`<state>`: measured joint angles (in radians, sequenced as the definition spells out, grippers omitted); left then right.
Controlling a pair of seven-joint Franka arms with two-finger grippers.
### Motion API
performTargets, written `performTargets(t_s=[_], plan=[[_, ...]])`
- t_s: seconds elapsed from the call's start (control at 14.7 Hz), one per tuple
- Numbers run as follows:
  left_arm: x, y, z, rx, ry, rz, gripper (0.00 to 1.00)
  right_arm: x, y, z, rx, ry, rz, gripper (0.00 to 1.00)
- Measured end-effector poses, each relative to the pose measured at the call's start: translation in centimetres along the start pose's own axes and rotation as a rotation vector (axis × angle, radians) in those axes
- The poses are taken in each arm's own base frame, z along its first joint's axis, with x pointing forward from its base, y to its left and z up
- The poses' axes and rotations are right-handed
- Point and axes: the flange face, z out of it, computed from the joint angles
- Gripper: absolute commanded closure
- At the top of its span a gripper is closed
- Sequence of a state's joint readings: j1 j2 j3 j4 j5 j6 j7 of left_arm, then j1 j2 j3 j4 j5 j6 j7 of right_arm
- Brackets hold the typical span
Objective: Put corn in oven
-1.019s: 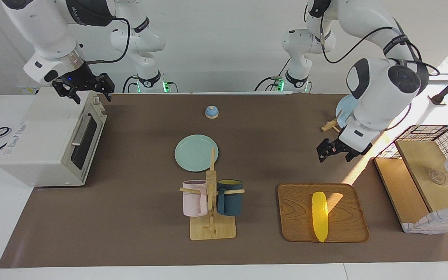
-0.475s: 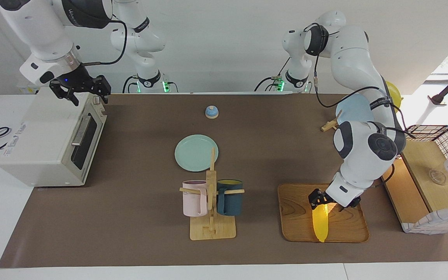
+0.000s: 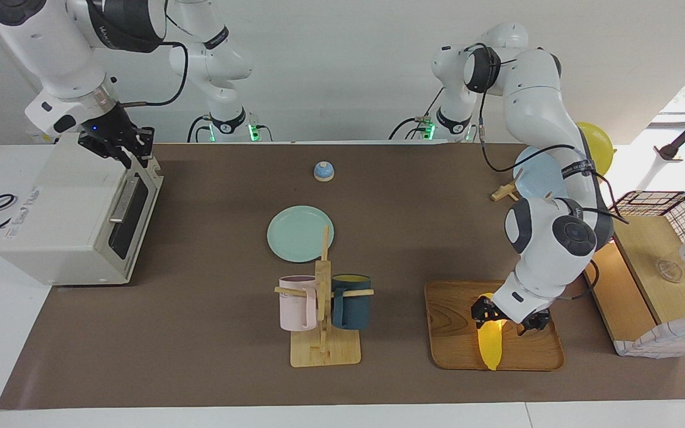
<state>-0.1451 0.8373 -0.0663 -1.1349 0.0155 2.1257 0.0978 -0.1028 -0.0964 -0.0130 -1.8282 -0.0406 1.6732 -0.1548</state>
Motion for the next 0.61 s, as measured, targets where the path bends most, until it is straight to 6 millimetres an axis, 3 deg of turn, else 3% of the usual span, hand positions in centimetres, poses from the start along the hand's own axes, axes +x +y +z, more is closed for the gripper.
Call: performTargets(t_s=[0.34,0.41,0.48,0.61], plan=[[-0.3,0.1,1.1,0.002,-0.012,0.004,0.0,-1.6,0.7,4.6,-0.041,0.042,0.003,1.0],[-0.3,0.1,1.2,0.004,-0.013,0.007,0.04,-1.8,1.2,5.3,-0.058,0.046,0.005,1.0],[-0.3,0.2,1.2,0.01,-0.014,0.013,0.15,-2.0,1.9,5.9,-0.066,0.048,0.014,1.0],[-0.4,0.4,1.4,0.026,-0.021,0.028,0.53,-2.3,3.4,6.8,-0.067,0.054,0.041,1.0]])
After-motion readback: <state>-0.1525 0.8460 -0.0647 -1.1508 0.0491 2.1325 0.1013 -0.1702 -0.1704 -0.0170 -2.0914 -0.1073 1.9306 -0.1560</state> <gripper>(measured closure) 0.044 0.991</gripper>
